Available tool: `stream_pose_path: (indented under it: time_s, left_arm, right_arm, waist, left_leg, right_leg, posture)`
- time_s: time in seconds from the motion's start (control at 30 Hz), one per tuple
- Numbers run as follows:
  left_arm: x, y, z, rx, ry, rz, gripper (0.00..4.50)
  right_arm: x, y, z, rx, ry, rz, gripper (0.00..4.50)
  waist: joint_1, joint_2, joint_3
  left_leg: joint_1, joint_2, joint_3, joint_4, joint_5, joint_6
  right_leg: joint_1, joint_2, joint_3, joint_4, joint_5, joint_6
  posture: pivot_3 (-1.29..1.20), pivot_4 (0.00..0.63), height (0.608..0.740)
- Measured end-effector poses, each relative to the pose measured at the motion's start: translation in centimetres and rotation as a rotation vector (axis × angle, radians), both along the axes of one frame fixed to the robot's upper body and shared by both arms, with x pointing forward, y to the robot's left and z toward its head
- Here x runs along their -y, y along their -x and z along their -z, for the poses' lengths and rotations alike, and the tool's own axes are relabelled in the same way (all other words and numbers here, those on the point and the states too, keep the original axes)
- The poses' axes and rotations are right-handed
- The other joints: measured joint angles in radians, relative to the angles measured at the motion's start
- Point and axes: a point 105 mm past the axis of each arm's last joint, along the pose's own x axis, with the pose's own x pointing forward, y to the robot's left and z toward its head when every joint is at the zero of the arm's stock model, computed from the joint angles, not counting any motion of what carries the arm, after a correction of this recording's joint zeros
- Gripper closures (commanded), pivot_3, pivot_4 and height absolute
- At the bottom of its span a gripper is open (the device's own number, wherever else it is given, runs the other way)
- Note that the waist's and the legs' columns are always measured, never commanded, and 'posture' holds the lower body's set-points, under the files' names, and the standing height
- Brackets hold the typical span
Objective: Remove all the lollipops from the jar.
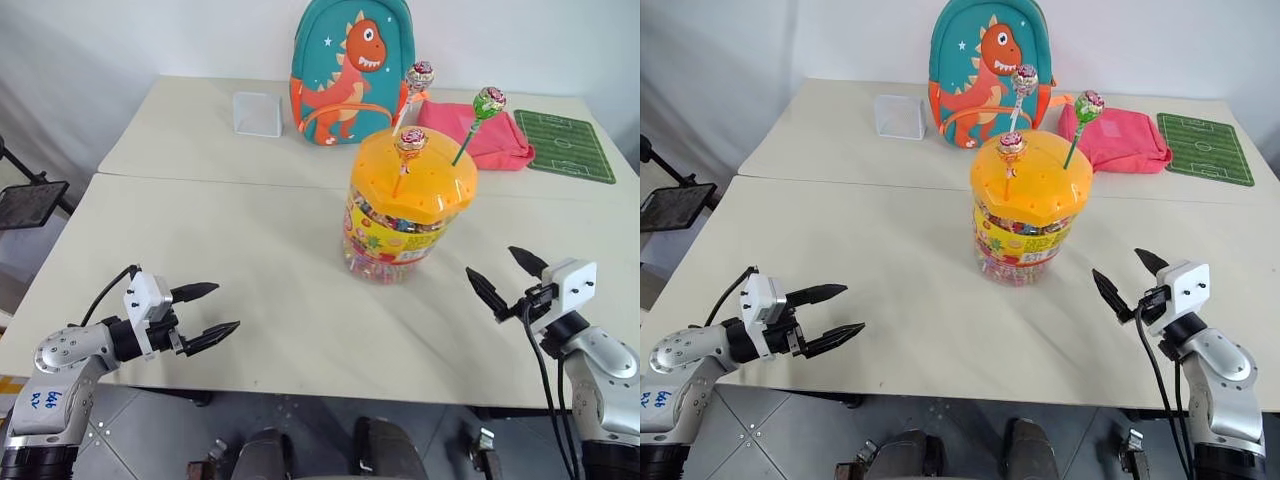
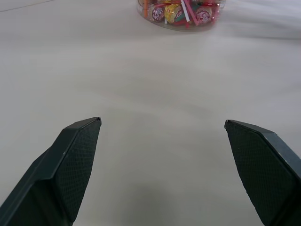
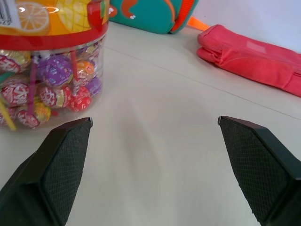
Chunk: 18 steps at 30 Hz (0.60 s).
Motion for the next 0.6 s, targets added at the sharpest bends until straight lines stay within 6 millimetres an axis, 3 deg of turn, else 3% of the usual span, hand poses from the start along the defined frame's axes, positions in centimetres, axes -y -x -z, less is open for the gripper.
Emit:
stream_pose_path:
  time_s: [0.17, 0.23, 0.33, 0.4, 0.47, 0.6]
  left_arm:
    - [0.1, -0.9, -0.8, 0.054, -0.015, -0.019, 0.04]
    - [0.4, -2.1, -2.0, 0.068, 0.043, -0.02, 0.04]
    - [1.3, -4.5, -5.7, 0.137, 0.178, 0.034, 0.04]
    - [1.9, -6.0, -8.9, 0.166, 0.274, 0.104, 0.04]
    - [2.9, -6.3, -10.9, 0.154, 0.316, 0.212, 0.04]
    - [5.1, -6.4, -11.5, 0.049, 0.328, 0.411, 0.04]
  right_arm:
    - [-0.4, 0.6, -0.1, -0.019, -0.009, -0.077, 0.0]
    - [-0.6, 1.8, -0.9, -0.029, -0.036, -0.137, 0.0]
    - [0.6, 4.8, -3.7, 0.004, -0.046, -0.159, 0.0]
    - [1.4, 7.1, -6.9, 0.087, -0.043, -0.148, 0.0]
    - [1.4, 9.1, -9.9, 0.184, -0.052, -0.146, 0.0]
    - [-0.4, 11.0, -11.7, 0.209, -0.086, -0.189, 0.0]
  waist:
    - [0.004, 0.0, 0.0]
    - [0.017, 0.0, 0.0]
    - [0.042, 0.001, 0.0]
    - [0.051, 0.0, -0.001]
    - [0.046, -0.002, -0.002]
    - [0.024, -0.002, -0.002]
  left_leg:
    - [-0.001, 0.0, -0.001, 0.0, 0.0, 0.0]
    - [-0.001, -0.001, -0.002, 0.001, 0.0, 0.0]
    - [-0.004, -0.002, -0.005, 0.004, 0.0, 0.001]
    - [-0.004, -0.002, -0.005, 0.004, 0.0, 0.001]
    - [-0.002, -0.002, -0.003, 0.003, 0.0, 0.001]
    - [-0.002, -0.001, -0.002, 0.002, 0.0, 0.0]
  right_leg:
    - [0.0, 0.0, 0.0, 0.0, 0.0, 0.0]
    - [0.0, 0.0, 0.0, 0.0, 0.0, 0.0]
    - [0.0, -0.001, -0.001, 0.0, 0.001, 0.001]
    - [0.001, 0.001, -0.002, 0.0, 0.001, 0.001]
    - [0.002, 0.001, -0.001, -0.001, 0.001, 0.001]
    - [0.001, 0.002, -0.001, -0.001, 0.001, 0.001]
  posture:
    - [0.0, 0.15, 0.74]
    - [0.0, 0.15, 0.74]
    - [0.0, 0.15, 0.74]
    - [0.0, 0.15, 0.74]
    - [0.0, 0.15, 0.74]
    - [0.0, 0.15, 0.74]
